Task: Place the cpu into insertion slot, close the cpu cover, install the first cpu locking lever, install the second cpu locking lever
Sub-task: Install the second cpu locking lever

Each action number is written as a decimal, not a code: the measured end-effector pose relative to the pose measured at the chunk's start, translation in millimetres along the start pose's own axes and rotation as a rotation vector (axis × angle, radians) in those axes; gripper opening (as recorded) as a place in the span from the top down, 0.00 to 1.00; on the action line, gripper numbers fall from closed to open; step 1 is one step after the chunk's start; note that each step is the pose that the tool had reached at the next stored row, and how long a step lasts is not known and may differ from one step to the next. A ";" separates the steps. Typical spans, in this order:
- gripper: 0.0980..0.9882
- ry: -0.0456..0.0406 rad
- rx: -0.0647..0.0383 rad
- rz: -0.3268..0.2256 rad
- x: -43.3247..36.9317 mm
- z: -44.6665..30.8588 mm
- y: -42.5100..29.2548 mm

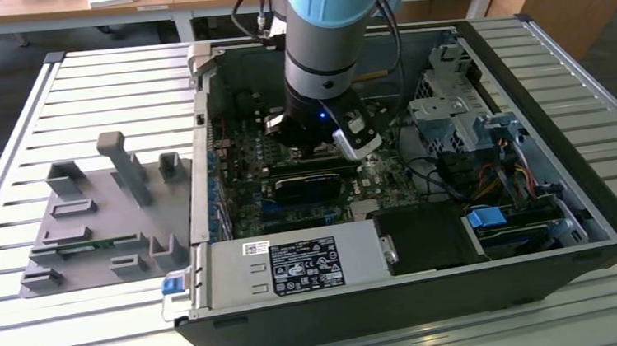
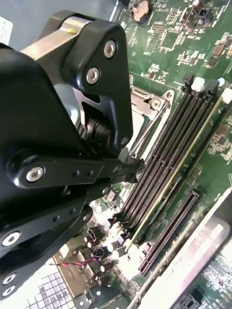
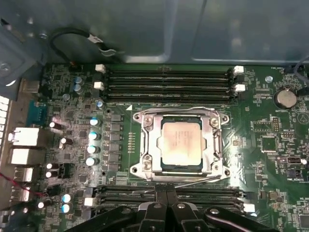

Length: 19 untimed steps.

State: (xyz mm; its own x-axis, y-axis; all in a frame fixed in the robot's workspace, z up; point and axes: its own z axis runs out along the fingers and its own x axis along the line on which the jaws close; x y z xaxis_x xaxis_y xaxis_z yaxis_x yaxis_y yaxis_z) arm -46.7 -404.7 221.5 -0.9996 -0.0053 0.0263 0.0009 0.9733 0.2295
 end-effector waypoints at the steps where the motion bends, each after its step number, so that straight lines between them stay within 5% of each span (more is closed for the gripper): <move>1: 0.99 0.0000 -0.002 0.000 1.3 0.0 -0.4; 11: 0.99 0.0001 -0.012 0.000 5.7 13.2 -3.8; 16: 0.99 0.0000 -0.052 -0.001 6.2 13.6 -11.3; 19: 0.99 0.0000 -0.060 -0.002 8.0 12.4 -17.6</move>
State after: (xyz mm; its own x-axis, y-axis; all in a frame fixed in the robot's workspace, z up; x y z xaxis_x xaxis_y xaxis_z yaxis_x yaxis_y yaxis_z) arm -55.1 -419.1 205.6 -0.9996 -0.0068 0.0259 0.0009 0.9577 0.2879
